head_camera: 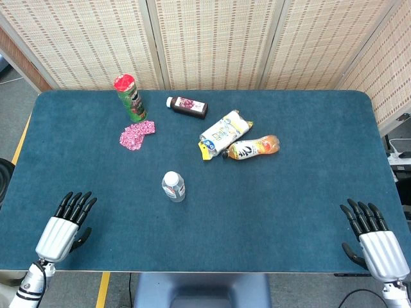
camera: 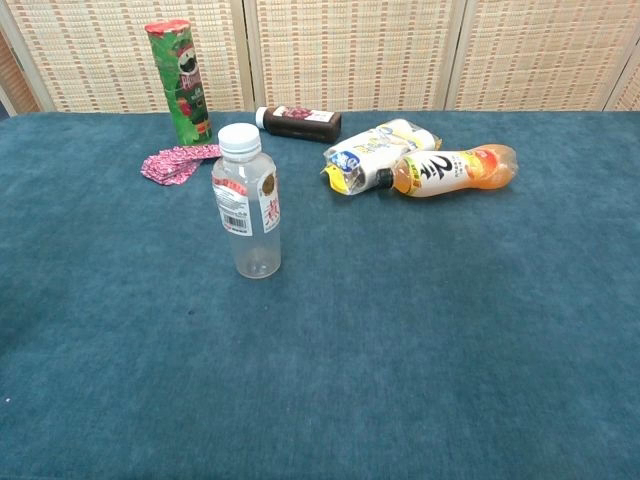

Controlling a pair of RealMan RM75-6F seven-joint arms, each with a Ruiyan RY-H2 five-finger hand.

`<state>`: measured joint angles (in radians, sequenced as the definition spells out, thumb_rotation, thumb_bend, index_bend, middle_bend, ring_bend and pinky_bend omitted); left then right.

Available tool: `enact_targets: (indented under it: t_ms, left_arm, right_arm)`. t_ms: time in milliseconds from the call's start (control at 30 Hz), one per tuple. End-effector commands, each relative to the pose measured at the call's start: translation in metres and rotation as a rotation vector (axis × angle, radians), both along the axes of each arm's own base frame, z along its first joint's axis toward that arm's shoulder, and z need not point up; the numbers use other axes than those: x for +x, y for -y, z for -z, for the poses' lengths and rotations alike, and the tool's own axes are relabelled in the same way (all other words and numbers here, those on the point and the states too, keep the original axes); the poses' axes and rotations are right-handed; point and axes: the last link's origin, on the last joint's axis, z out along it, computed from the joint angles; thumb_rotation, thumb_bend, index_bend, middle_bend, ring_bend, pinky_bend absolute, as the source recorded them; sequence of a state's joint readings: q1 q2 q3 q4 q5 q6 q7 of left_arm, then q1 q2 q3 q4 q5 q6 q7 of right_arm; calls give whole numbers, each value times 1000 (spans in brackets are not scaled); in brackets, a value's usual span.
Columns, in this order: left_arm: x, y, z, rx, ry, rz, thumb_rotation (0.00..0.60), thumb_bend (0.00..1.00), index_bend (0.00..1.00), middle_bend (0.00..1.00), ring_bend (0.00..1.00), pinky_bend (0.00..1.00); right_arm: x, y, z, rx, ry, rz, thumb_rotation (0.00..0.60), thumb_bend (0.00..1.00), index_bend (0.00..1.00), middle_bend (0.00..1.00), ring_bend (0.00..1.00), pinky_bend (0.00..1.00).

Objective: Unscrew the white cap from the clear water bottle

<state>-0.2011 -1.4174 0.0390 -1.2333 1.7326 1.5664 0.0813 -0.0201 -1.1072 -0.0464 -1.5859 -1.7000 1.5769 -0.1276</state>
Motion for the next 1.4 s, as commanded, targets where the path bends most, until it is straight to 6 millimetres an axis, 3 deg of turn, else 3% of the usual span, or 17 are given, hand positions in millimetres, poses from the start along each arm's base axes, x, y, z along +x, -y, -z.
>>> enact_targets:
  t_ms: [33,233,500,633,733,1033,1400]
  left_arm:
    - [-2,1,-3,3,4,-5,600,366,0,0,0,33]
    - [4,-7,6,-84,88,-15,600,367,0,0,0,44]
    - [48,-38,37,-452,542,-64,600,375,0,0,0,118]
    - [74,-54,57,-580,773,-106,600,357,0,0,0,95]
    - [86,-70,77,-613,855,-154,600,347,0,0,0,68]
    - [104,-109,123,-564,958,-208,600,327,0,0,0,50]
    - [126,-126,139,-630,1034,-211,600,320,0,0,0,46]
  right_arm:
    - [0,1,0,0,0,2,600,216,0,0,0,0]
    - [1,2,0,-5,7,-9,600,216,0,0,0,0]
    - [6,12,-1,12,-1,-27,600,216,0,0,0,0]
    - [22,18,-10,14,5,-87,600,216,0,0,0,0]
    - [33,20,-13,35,15,-113,600,216,0,0,0,0]
    - [57,28,-25,93,12,-162,600,216,0,0,0,0]
    - [53,28,-29,103,6,-130,600,217,0,0,0,0]
